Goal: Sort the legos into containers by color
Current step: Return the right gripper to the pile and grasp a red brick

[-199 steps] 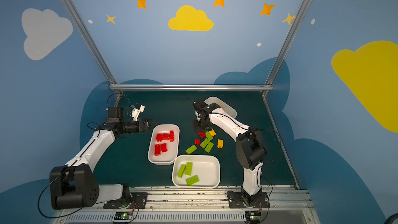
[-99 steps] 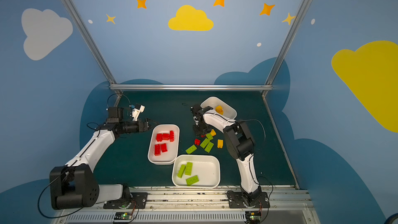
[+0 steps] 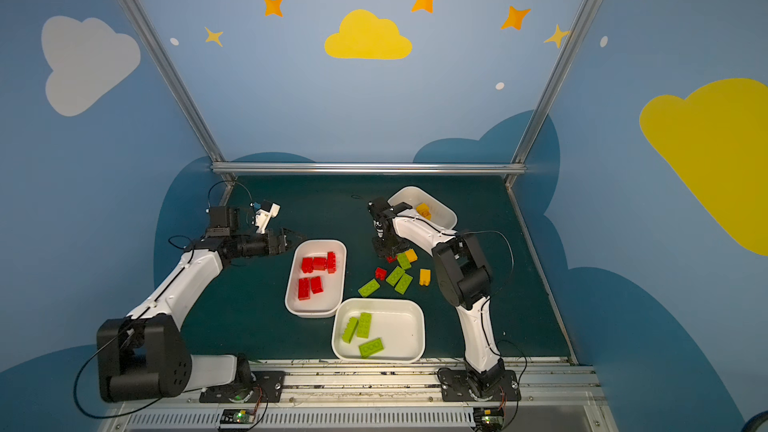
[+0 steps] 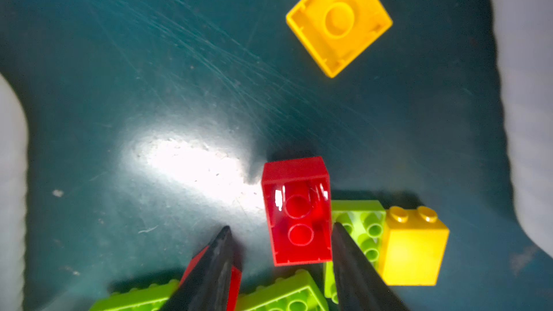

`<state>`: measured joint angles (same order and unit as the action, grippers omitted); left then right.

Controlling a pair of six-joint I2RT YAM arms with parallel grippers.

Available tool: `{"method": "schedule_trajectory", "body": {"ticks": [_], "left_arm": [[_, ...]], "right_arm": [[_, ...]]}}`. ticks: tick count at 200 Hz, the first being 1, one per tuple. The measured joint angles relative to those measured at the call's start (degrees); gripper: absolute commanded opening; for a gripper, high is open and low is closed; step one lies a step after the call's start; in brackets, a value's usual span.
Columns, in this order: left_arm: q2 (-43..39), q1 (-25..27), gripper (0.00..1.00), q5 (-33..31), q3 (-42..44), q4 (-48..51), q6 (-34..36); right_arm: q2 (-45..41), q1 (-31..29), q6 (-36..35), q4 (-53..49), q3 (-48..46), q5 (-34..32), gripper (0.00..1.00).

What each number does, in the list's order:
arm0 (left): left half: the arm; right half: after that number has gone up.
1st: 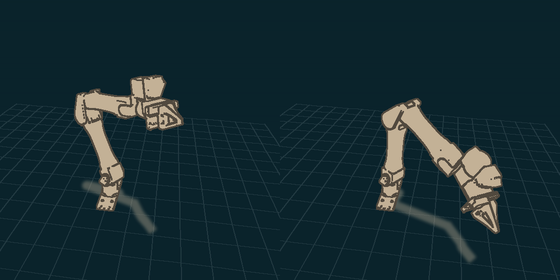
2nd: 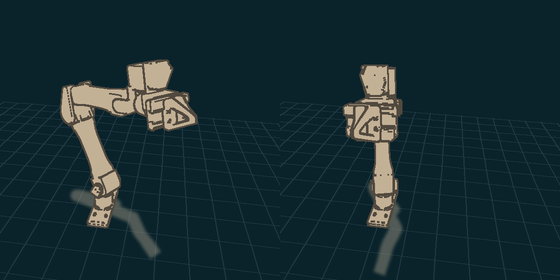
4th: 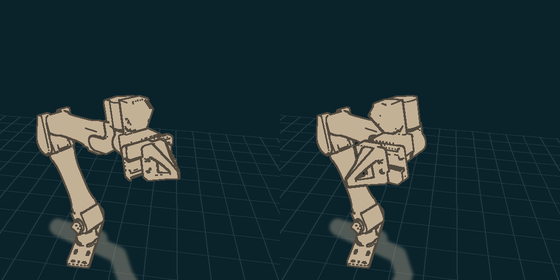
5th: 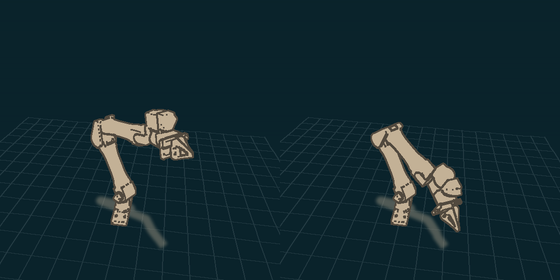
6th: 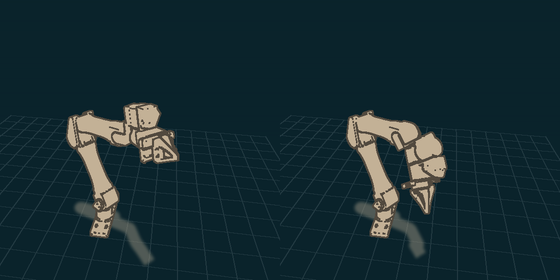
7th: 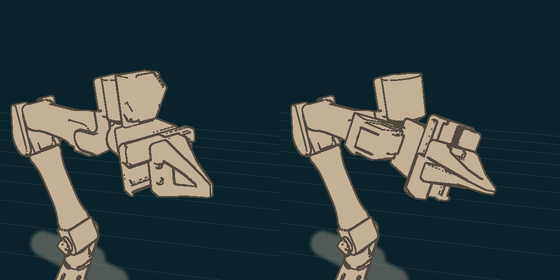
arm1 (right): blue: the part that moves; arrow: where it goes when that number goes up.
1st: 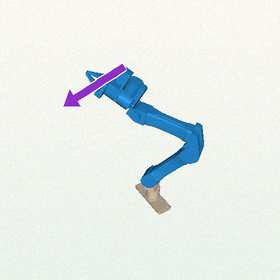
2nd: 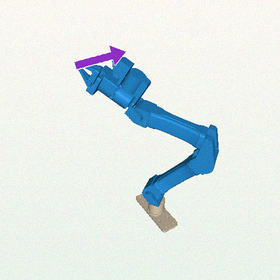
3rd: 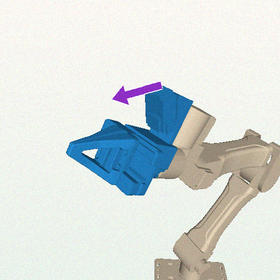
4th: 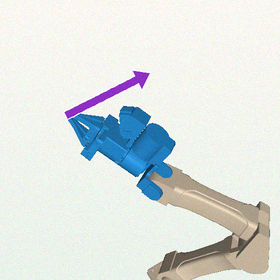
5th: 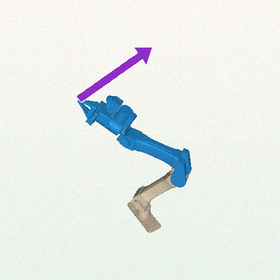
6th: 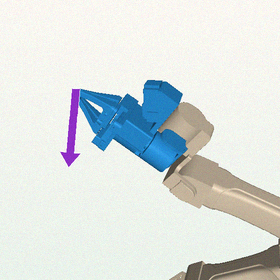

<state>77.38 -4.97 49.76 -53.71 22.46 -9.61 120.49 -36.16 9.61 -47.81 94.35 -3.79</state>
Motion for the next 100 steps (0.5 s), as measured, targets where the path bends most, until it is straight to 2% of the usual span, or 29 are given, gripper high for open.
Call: {"method": "schedule_trajectory", "body": {"ticks": [45, 100], "left_arm": [[0.3, 0.0, 0.99, 0.0, 0.0, 0.1, 0.3], [0.4, 0.0, 0.99, 0.0, 0.0, 0.2, 0.4]], "right_arm": [[0.7, 0.9, -1.1, 0.2, 0.5, -0.2, 0.50], [3.7, 0.9, -2.0, 0.4, 1.3, 0.3, 0.36]]}}
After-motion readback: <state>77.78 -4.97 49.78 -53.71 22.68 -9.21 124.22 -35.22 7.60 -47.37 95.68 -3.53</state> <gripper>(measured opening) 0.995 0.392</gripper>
